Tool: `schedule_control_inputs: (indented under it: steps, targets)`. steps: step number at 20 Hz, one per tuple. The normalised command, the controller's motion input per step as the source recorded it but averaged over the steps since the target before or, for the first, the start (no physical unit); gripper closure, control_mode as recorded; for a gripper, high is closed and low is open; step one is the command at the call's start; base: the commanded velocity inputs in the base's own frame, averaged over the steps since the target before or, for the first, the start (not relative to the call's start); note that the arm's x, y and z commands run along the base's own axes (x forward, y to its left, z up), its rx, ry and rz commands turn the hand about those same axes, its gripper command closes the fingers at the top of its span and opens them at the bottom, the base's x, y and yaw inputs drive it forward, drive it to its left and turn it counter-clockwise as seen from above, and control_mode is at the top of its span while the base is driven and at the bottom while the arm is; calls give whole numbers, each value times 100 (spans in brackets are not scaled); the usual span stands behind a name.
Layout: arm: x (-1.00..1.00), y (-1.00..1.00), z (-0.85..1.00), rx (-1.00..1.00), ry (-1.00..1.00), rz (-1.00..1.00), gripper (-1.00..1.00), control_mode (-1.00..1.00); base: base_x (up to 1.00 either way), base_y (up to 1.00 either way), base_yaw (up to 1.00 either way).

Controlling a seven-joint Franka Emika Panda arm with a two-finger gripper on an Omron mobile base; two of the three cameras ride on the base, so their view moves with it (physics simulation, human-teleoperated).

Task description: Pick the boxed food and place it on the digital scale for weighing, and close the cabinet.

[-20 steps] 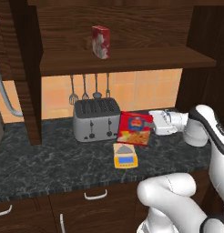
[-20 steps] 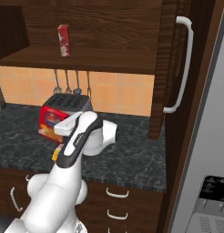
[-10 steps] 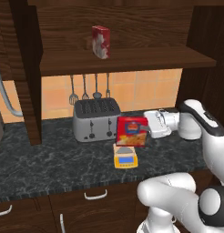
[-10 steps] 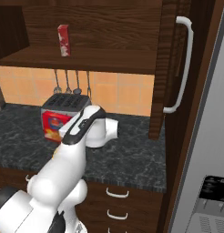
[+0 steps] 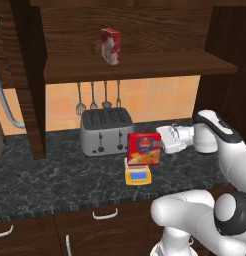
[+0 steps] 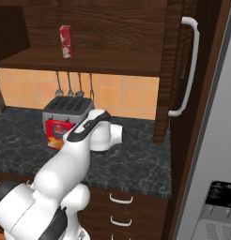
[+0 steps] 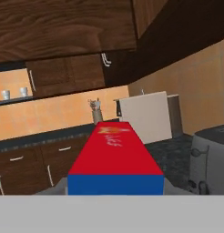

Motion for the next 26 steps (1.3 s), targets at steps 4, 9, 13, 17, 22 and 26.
schedule_control_inputs:
  steps: [4, 9, 13, 17, 22, 26]
  targets:
    - [0, 9, -39, -3, -15, 0, 100, -100, 0, 0, 0]
    - [1, 3, -32, -2, -12, 0, 100, -100, 0, 0, 0]
    - [1, 0, -28, -2, -18, 0, 100, -100, 0, 0, 0]
    - [4, 0, -21, 0, -14, 0, 100, -100, 0, 0, 0]
    - [22, 0, -3, 0, -5, -1, 100, -100, 0, 0, 0]
    - [34, 0, 13, 0, 2, -3, 100, -100, 0, 0, 0]
